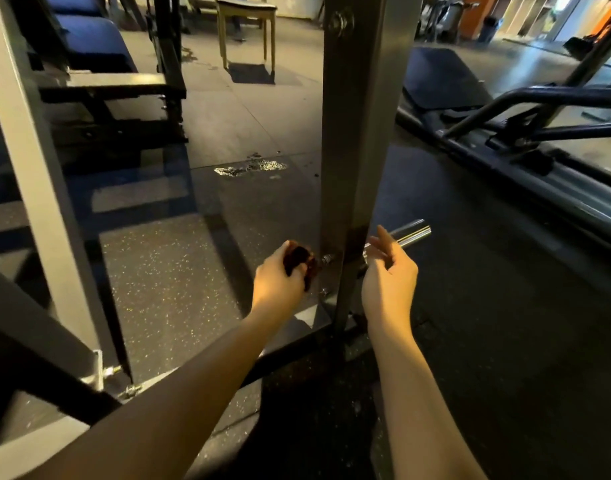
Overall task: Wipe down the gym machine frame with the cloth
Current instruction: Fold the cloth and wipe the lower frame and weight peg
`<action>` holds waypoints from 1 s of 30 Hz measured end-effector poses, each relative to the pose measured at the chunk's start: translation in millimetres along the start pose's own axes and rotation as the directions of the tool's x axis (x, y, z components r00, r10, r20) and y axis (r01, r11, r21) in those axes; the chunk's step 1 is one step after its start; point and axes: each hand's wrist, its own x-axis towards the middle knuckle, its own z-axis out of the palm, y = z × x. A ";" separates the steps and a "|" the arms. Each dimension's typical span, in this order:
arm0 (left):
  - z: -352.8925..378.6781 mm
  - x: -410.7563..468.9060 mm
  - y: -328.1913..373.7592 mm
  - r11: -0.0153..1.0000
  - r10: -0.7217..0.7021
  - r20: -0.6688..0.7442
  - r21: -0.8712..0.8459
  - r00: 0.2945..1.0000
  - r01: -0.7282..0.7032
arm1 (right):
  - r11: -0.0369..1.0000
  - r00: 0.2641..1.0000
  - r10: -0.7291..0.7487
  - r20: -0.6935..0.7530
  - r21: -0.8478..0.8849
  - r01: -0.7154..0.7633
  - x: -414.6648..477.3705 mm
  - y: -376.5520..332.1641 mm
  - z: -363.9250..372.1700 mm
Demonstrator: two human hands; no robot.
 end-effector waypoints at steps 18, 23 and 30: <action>51.4 32.4 -75.4 0.994 -0.111 0.107 0.030 0.988 0.109 | 0.995 0.995 0.100 0.021 0.017 -0.100 1.2 37.7 12.5; 75.2 31.7 -107.3 0.952 -0.225 0.183 -0.167 0.957 0.256 | 0.998 0.998 0.059 -0.010 -0.024 -0.060 10.3 54.0 22.6; 120.9 37.9 -133.9 0.984 -0.166 0.166 -0.033 0.972 0.174 | 1.000 0.993 -0.009 -0.118 -0.012 0.008 18.2 70.7 36.9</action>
